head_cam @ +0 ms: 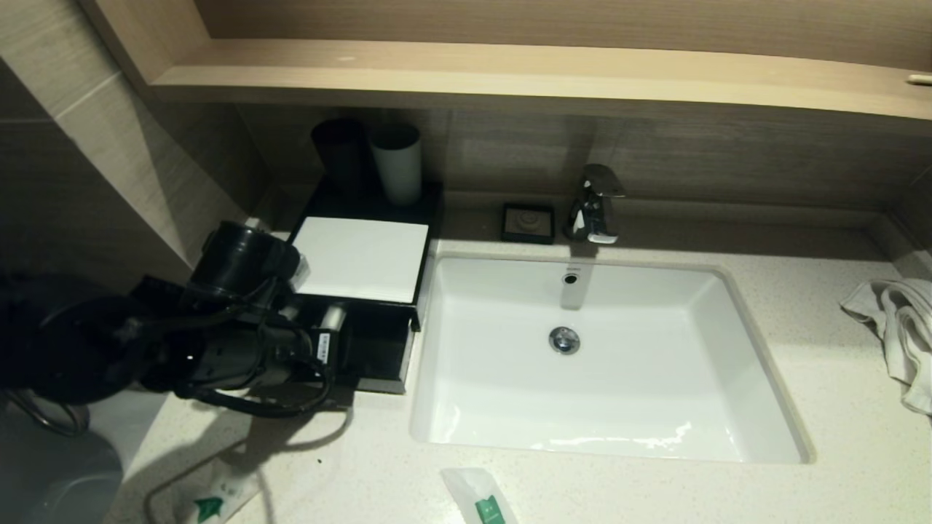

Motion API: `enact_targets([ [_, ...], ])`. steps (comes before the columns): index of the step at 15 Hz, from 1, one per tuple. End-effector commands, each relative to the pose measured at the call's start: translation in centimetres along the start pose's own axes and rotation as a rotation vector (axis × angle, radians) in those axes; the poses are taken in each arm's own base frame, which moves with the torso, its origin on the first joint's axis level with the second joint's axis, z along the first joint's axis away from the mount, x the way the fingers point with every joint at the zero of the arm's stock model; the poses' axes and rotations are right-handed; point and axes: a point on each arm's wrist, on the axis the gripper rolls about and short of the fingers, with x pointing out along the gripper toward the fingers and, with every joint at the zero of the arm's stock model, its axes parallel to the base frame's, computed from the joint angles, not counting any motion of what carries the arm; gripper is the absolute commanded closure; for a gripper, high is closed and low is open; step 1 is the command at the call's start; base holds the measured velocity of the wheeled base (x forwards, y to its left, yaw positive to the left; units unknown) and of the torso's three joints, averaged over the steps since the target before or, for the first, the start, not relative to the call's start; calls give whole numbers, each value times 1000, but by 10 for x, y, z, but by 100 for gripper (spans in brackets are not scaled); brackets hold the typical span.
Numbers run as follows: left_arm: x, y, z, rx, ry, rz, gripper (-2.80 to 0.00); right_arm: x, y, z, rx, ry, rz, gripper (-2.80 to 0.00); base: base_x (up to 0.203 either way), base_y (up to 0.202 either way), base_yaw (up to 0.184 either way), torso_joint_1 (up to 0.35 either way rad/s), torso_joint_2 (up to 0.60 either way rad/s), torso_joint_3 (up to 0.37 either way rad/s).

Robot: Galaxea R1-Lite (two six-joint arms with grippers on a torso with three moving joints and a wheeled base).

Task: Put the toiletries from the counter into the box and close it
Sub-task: Place the bathroom toiletry into the drawer

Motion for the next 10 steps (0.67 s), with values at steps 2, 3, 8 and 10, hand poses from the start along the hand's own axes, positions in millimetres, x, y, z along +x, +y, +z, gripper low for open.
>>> enact_targets([
  [2,5,-1,2,-5,4,3,0,0,0,0,-1,0,1,0,0,0,0,0,0,0],
  [3,6,-1,3,-5,5,3,0,0,0,0,-1,0,1,0,0,0,0,0,0,0],
  [8,10,-1,4,-5,10,6,0,0,0,0,-1,0,1,0,0,0,0,0,0,0],
  [10,13,-1,5,-7,14,9,0,0,0,0,-1,0,1,0,0,0,0,0,0,0],
])
